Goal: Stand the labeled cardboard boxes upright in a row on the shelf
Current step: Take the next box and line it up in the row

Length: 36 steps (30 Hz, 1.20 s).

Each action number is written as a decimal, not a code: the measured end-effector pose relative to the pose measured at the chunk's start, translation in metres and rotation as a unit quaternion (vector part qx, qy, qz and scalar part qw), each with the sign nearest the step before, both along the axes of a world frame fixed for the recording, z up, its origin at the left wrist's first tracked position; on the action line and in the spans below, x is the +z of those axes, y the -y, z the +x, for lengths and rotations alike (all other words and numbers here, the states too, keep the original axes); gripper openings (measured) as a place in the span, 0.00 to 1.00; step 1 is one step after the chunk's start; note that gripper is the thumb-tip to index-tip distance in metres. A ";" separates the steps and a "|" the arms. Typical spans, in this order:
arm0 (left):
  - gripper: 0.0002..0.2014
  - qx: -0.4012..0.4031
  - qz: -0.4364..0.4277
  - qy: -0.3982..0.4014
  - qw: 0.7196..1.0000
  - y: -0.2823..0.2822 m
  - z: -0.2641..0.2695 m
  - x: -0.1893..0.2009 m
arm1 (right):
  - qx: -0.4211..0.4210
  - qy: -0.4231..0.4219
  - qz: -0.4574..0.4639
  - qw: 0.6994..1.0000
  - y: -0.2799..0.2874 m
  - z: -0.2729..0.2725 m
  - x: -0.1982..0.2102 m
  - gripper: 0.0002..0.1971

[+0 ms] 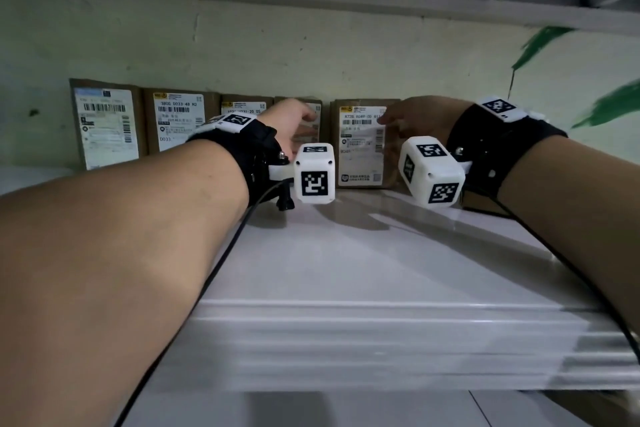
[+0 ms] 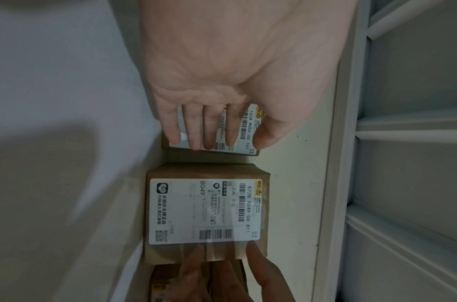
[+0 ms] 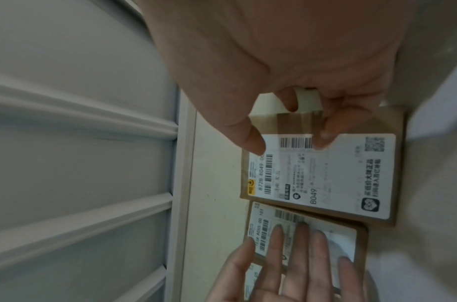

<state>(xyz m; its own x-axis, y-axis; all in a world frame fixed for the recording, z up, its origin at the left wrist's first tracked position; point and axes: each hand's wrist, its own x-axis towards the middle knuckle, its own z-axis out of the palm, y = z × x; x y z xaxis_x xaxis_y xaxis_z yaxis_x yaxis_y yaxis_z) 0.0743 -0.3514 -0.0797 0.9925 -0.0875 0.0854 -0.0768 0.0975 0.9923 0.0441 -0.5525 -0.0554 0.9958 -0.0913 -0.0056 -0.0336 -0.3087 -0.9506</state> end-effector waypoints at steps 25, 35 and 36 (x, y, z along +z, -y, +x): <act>0.03 0.034 -0.028 0.053 0.998 -0.010 0.012 -0.004 | 0.025 -0.036 -0.002 0.999 -0.014 -0.011 -0.012 0.12; 0.07 0.034 -0.016 0.057 0.998 -0.009 0.012 -0.004 | 0.009 -0.042 -0.036 0.998 -0.022 -0.024 -0.014 0.09; 0.08 0.032 -0.017 0.054 0.998 -0.009 0.011 -0.004 | 0.012 -0.039 -0.041 0.998 -0.023 -0.027 -0.014 0.09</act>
